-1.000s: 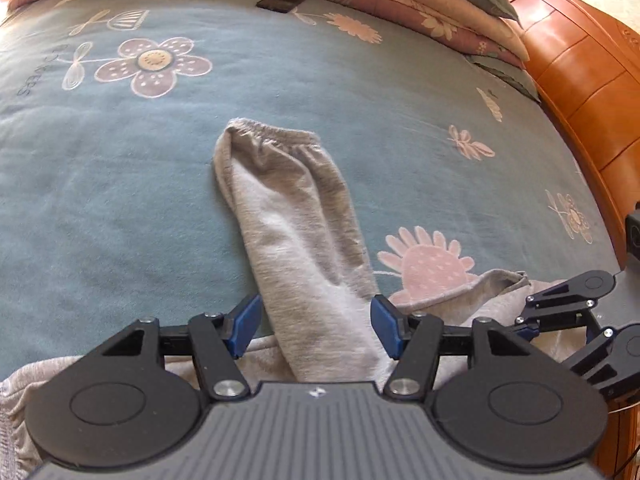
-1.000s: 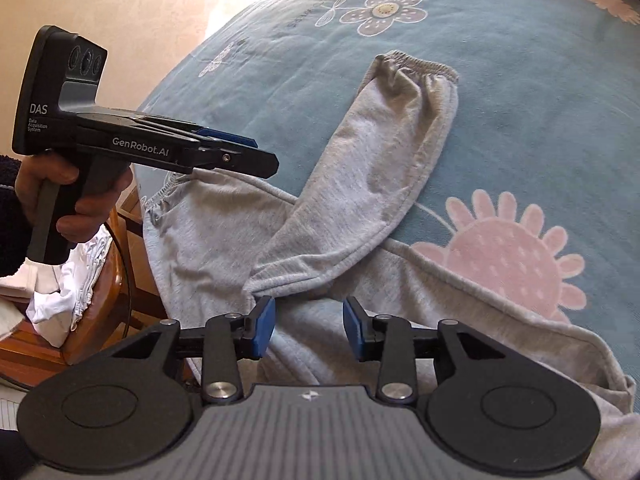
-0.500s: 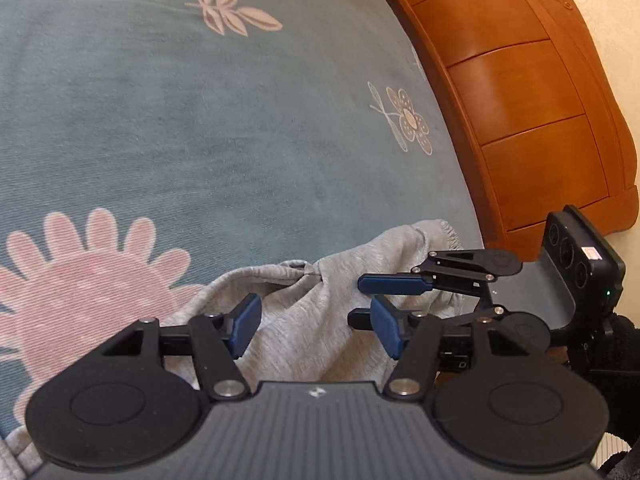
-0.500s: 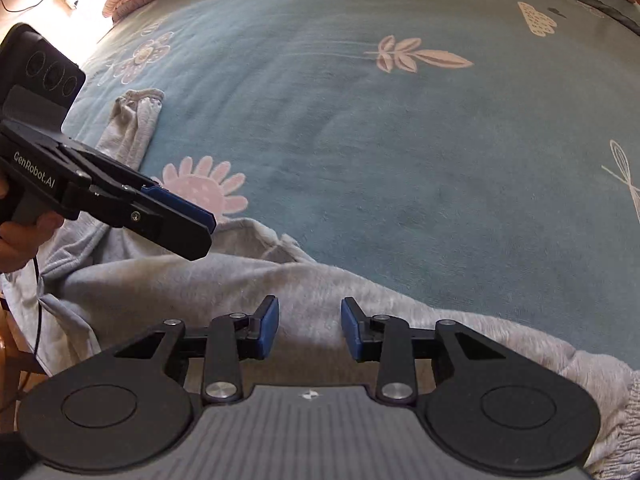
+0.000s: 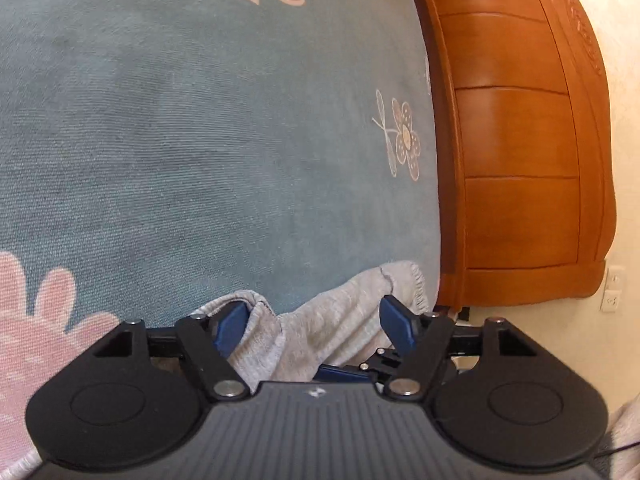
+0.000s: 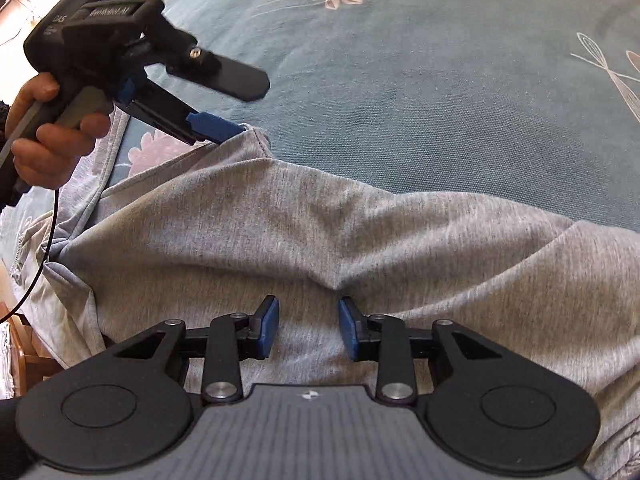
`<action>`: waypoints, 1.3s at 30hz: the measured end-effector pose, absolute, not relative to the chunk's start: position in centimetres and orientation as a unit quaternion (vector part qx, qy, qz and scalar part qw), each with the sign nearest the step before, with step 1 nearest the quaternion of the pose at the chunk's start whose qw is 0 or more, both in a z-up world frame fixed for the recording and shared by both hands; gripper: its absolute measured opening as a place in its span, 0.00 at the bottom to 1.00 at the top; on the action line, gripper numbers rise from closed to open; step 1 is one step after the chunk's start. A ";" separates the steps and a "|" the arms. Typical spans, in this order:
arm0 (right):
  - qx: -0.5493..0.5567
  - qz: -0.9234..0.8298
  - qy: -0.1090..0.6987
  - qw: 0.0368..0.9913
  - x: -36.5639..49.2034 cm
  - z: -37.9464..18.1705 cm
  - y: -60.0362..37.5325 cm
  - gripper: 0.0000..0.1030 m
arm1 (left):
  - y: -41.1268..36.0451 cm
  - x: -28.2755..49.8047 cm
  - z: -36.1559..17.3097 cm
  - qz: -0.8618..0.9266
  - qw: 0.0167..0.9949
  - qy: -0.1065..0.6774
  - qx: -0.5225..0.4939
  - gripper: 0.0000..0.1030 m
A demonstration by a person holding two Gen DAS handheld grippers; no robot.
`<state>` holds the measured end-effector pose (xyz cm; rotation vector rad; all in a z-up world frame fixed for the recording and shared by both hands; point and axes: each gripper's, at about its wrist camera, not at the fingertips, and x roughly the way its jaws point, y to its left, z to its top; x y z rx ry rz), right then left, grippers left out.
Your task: Fold clothes
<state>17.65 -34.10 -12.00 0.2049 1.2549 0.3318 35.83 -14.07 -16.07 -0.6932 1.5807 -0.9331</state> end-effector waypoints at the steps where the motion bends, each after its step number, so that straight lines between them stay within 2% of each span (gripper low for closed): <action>1: 0.093 0.152 0.582 0.793 17.7 -12.0 -34.2 0.36 | -13.8 35.6 -16.4 -0.391 0.557 0.669 -0.298 0.68; 7: 0.106 0.139 0.574 0.800 17.3 -10.9 -35.5 0.36 | -15.7 33.8 -16.6 -0.419 0.547 0.686 -0.233 0.67; 8: 0.108 0.138 0.571 0.802 17.2 -10.7 -35.8 0.36 | -16.1 33.7 -16.5 -0.421 0.548 0.687 -0.225 0.56; 9: 0.109 0.135 0.569 0.804 17.1 -10.4 -36.0 0.36 | -16.6 33.7 -16.3 -0.422 0.553 0.685 -0.217 0.32; 12: 0.108 0.109 0.559 0.815 16.5 -9.5 -36.8 0.36 | -17.0 33.9 -15.9 -0.409 0.577 0.676 -0.207 0.14; 14: 0.112 0.069 0.545 0.828 15.5 -8.3 -38.0 0.36 | -16.6 33.7 -15.8 -0.402 0.583 0.672 -0.217 0.08; 19: 0.154 -0.103 0.505 0.843 11.3 -6.1 -43.6 0.36 | -15.3 32.7 -16.4 -0.380 0.581 0.669 -0.264 0.07; 21: 0.166 -0.171 0.499 0.833 9.3 -6.1 -45.6 0.36 | -15.7 32.4 -16.8 -0.383 0.579 0.674 -0.251 0.16; 22: 0.169 -0.202 0.504 0.823 8.3 -6.4 -46.4 0.36 | -16.1 32.2 -16.8 -0.383 0.580 0.678 -0.240 0.16; 26: 0.244 -0.217 0.530 0.783 5.3 -8.4 -48.0 0.36 | -16.7 32.1 -16.3 -0.368 0.603 0.666 -0.240 0.10; 31: 0.325 -0.201 0.515 0.767 4.7 -10.5 -47.6 0.36 | -17.2 31.7 -14.9 -0.348 0.623 0.665 -0.220 0.07; 33: 0.284 -0.215 0.538 0.764 5.7 -11.1 -46.6 0.07 | -17.2 31.8 -14.2 -0.339 0.636 0.660 -0.212 0.05; 36: 0.201 -0.236 0.575 0.757 6.0 -11.6 -45.4 0.07 | -16.7 32.0 -13.6 -0.326 0.651 0.654 -0.208 0.05; 39: 0.199 -0.245 0.587 0.746 5.4 -12.0 -45.5 0.13 | -16.8 31.8 -14.0 -0.313 0.648 0.657 -0.224 0.05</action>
